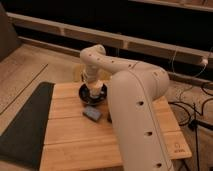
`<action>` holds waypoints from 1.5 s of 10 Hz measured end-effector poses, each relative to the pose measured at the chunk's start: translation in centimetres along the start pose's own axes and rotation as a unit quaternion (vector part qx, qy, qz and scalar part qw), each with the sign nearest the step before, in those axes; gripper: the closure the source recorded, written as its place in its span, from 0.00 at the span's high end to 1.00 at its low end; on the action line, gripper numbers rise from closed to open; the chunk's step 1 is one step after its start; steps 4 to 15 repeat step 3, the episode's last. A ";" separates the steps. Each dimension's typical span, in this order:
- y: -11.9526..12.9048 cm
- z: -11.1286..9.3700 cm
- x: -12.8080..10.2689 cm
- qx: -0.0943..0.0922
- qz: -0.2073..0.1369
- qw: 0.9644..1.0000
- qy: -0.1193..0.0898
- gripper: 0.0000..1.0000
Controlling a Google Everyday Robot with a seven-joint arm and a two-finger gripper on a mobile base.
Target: Place the ceramic cup in the ceramic bowl
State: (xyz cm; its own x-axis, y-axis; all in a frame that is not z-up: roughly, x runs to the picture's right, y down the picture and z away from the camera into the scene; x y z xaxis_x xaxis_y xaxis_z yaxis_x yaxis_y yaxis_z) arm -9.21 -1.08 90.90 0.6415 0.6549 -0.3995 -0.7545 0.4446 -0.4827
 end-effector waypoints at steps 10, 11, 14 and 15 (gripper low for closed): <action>0.4 0.2 -0.2 -0.010 0.002 1.000 0.005 0.80; 0.4 0.2 -0.2 -0.010 0.002 1.000 0.005 0.80; 0.4 0.2 -0.2 -0.010 0.002 1.000 0.005 0.80; 0.4 0.2 -0.2 -0.010 0.002 1.000 0.005 0.80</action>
